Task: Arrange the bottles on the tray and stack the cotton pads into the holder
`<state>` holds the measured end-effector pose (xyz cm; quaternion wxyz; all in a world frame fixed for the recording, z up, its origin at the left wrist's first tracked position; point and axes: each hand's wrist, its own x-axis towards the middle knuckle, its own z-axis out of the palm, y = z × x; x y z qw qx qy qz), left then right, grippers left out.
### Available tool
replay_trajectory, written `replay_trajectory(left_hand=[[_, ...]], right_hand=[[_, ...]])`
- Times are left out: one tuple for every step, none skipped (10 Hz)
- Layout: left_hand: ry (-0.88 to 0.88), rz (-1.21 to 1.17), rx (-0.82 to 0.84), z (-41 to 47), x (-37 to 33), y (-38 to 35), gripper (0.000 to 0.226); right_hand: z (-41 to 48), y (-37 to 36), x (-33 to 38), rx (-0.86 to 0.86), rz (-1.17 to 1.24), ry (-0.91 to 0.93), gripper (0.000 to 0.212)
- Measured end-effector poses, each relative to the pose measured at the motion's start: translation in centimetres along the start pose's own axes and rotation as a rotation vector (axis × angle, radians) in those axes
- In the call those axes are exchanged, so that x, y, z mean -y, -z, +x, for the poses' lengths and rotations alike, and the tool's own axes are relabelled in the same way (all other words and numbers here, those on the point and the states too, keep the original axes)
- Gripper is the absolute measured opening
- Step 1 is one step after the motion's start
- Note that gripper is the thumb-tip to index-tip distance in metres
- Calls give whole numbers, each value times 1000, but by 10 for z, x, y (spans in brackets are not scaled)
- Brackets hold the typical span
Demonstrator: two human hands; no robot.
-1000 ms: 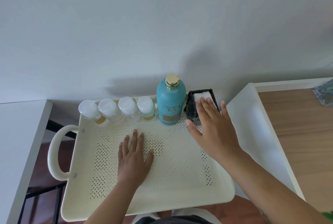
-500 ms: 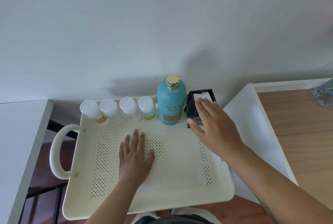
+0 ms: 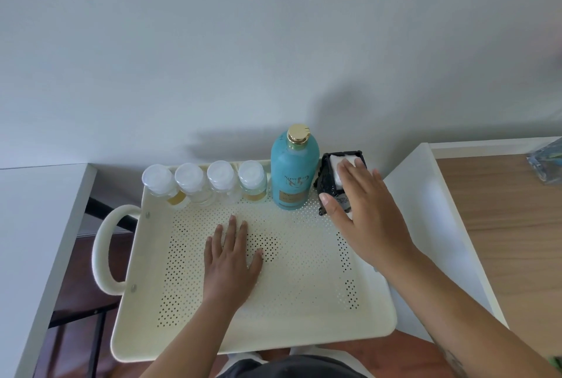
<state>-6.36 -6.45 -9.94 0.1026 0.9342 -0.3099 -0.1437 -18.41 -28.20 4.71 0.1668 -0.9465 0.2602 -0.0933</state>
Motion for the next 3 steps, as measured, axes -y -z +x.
replay_trajectory(left_hand=[[-27,3,-10,-2,3,1,68],[-36,21,-37,-7,10,5,66],[-45,16,-53,-11,18,4,65]], right_hand=[[-15,-7,11,-194,78,40,59],[-35,-28,28,-225,120,125,52],[-52,-61,34,-83,96,115,50]])
